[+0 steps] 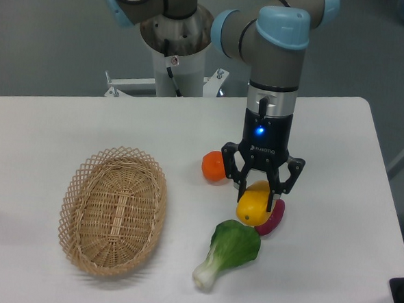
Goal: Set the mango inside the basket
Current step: 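Close the gripper on the yellow mango beside the orange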
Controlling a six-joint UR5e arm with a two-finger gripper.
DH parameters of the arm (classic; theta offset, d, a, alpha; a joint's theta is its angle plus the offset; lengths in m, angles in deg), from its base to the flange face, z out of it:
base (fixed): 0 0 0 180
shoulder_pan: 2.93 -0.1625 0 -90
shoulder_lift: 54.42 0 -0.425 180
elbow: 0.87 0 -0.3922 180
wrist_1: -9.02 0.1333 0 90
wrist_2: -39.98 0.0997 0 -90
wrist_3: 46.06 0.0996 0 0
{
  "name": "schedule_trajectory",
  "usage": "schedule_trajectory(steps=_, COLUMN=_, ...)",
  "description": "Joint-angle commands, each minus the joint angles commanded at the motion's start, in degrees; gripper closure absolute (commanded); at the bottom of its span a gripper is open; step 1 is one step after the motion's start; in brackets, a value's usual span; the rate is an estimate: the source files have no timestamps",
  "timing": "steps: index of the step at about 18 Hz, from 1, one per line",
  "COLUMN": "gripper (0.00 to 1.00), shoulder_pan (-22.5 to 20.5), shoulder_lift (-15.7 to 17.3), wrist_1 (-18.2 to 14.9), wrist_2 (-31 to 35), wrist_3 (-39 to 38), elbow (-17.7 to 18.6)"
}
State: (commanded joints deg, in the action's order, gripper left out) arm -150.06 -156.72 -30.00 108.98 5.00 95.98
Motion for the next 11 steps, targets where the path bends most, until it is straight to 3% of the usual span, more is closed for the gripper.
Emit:
schedule_trajectory(steps=7, gripper=0.55, shoulder_pan=0.61, shoulder_lift=0.17, wrist_1=0.0, wrist_2=-0.09, wrist_3=-1.75, elbow=0.62)
schedule_trajectory(steps=11, gripper=0.55, shoulder_pan=2.02, shoulder_lift=1.84, wrist_1=0.0, wrist_2=0.0, wrist_3=-7.81, elbow=0.79)
